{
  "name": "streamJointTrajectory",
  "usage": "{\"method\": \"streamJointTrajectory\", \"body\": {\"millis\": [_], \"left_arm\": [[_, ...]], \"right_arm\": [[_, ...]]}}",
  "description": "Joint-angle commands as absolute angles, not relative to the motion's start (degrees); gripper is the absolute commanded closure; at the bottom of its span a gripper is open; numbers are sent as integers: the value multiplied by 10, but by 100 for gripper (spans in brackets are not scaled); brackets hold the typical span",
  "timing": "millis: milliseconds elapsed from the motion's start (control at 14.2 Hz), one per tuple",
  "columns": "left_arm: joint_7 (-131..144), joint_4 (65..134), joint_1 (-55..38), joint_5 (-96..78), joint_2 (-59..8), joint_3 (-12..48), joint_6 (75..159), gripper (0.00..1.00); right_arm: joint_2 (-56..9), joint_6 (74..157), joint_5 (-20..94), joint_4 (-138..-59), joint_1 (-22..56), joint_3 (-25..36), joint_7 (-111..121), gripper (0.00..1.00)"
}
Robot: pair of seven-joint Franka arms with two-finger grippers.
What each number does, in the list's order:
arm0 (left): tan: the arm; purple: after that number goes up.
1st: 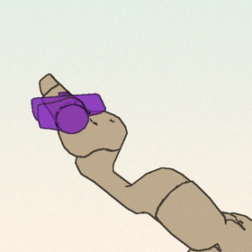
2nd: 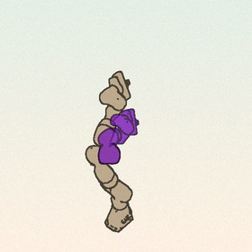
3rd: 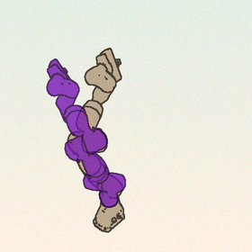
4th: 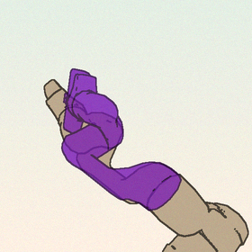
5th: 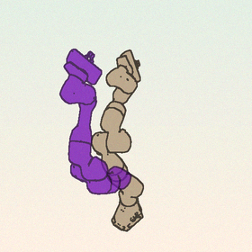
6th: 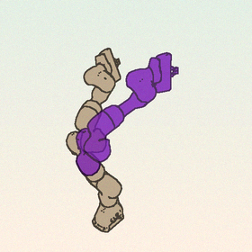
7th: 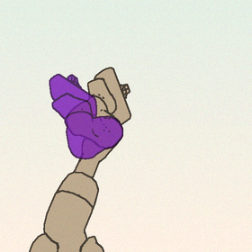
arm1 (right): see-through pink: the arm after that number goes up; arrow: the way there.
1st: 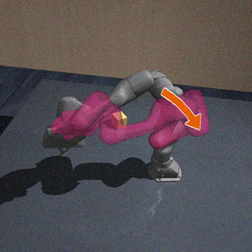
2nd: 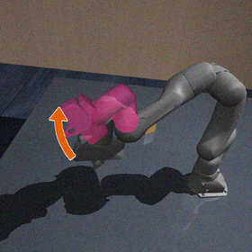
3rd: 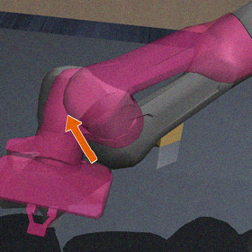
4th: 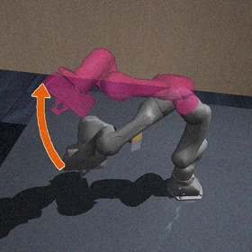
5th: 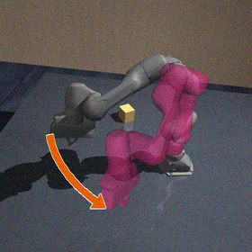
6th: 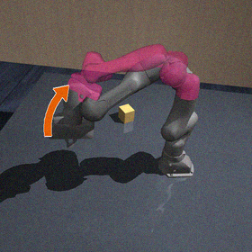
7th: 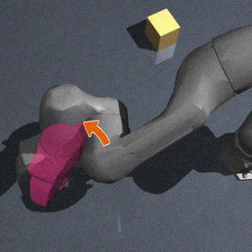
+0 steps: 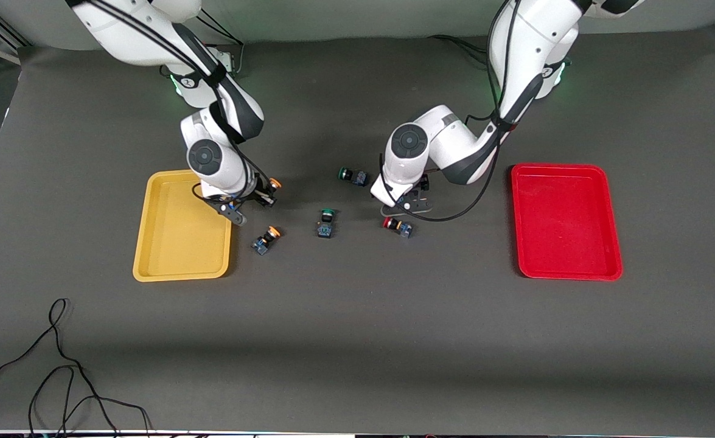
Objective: Place red and yellow buttons in trays
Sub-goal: 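Grasp the orange button with the right gripper while the left gripper grasps the red button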
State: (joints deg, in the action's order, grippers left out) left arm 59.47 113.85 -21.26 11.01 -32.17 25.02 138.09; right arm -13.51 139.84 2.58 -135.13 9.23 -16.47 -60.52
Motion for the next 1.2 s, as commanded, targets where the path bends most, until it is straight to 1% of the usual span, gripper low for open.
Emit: {"method": "streamJointTrajectory", "body": {"millis": [0, 141, 212, 282, 353, 494, 564, 705, 776, 846, 917, 1128], "left_arm": [[625, 1131, -230, 123, -331, 243, 1382, 11], [636, 1131, -230, 123, -332, 243, 1380, 45], [636, 1130, -230, 122, -333, 243, 1377, 57], [637, 1130, -230, 122, -333, 243, 1376, 67], [637, 1129, -229, 122, -333, 243, 1373, 69], [635, 1122, -219, 122, -323, 243, 1365, 70], [633, 1107, -208, 121, -310, 243, 1345, 70], [626, 1067, -186, 113, -288, 250, 1271, 70], [617, 1053, -173, 103, -275, 255, 1242, 71], [590, 1052, -151, 80, -254, 266, 1225, 72], [554, 1053, -127, 50, -231, 274, 1209, 72], [439, 1059, -61, -13, -175, 273, 1121, 73]], "right_arm": [[-24, 1281, 25, -1343, 45, -152, -542, 96], [-5, 1267, 25, -1348, 40, -83, -447, 96], [-10, 1268, 25, -1355, 40, -49, -404, 96], [-16, 1275, 25, -1361, 40, -20, -373, 96], [-31, 1283, 25, -1363, 40, 5, -341, 95], [-67, 1321, 25, -1378, 40, 45, -299, 93], [-84, 1339, 25, -1384, 39, 51, -289, 91], [-111, 1356, 28, -1385, 39, 54, -290, 88], [-120, 1369, 37, -1385, 39, 54, -289, 72], [-126, 1375, 43, -1385, 39, 54, -289, 40], [-127, 1377, 45, -1385, 39, 53, -290, 1], [-105, 1361, 46, -1378, 42, 52, -301, 0]]}}
